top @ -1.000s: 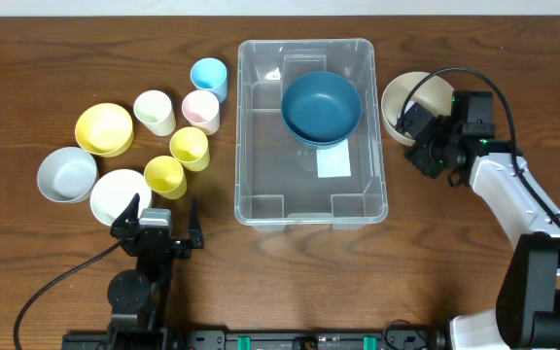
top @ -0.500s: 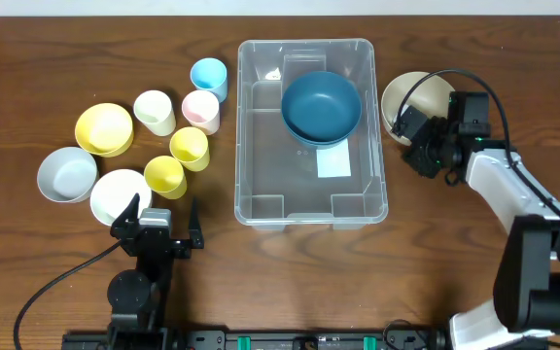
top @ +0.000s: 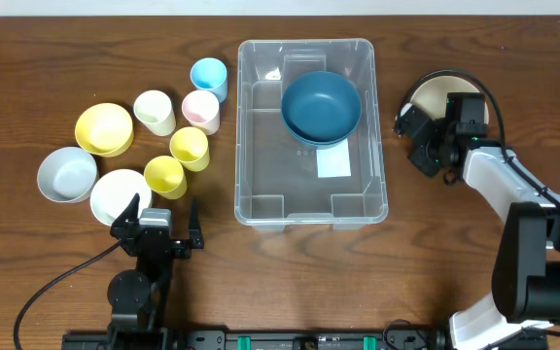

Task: Pack container
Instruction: 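Move right gripper to the cream bowl and grasp its rim, then carry the cream bowl into the bin and stack it on teal bowls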

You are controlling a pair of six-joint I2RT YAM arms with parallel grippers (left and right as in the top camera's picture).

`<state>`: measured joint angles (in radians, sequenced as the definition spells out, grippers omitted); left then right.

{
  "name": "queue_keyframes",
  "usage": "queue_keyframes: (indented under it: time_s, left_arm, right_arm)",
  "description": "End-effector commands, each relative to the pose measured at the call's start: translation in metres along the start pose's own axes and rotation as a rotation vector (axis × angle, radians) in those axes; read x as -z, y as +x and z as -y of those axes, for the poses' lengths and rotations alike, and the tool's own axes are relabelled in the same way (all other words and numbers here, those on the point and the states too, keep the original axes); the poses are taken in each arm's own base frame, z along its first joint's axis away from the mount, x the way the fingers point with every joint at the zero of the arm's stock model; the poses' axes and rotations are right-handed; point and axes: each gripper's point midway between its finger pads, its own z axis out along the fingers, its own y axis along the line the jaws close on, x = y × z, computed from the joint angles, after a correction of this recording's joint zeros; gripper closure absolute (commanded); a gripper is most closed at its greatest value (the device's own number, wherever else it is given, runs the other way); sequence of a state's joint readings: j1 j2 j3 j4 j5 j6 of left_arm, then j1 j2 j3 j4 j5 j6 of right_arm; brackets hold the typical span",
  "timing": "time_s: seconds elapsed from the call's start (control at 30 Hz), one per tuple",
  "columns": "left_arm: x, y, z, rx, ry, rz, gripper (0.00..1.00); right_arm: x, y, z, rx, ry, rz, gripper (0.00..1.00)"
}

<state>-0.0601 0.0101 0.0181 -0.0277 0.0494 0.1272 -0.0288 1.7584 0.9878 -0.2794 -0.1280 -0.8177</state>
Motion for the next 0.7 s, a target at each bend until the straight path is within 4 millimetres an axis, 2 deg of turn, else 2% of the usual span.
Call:
queue_keyframes:
  time_s: [0.0,0.13,0.2,0.33,0.43,0.53,0.67]
  left_arm:
    - [-0.001,0.015,0.001,0.012,0.001,-0.048,0.02]
    - [-0.001,0.015,0.001,0.012,0.001,-0.048,0.02]
    - [-0.001,0.015,0.001,0.012,0.001,-0.048,0.02]
    - [-0.001,0.015,0.001,0.012,0.000,-0.048,0.02]
    - [-0.001,0.015,0.001,0.012,0.001,-0.048,0.02]
    - [-0.001,0.015,0.001,0.012,0.000,-0.048,0.02]
    - [-0.001,0.015,0.001,0.012,0.001,-0.048,0.02]
  right_arm:
    - [0.033,-0.019,0.024,-0.095,0.100,0.065,0.99]
    - [0.087,-0.048,0.044,-0.240,0.194,0.197,0.98]
    - [0.127,-0.071,0.050,-0.387,0.229,0.316,0.99]
    - [0.207,-0.116,0.044,-0.511,0.265,0.566,0.98]
    - [0.255,-0.133,0.034,-0.666,0.260,0.699,0.99]
    - [0.275,-0.144,0.017,-0.757,0.225,0.739,0.99]
    - [0.264,-0.154,-0.009,-0.857,0.141,0.684,0.99]
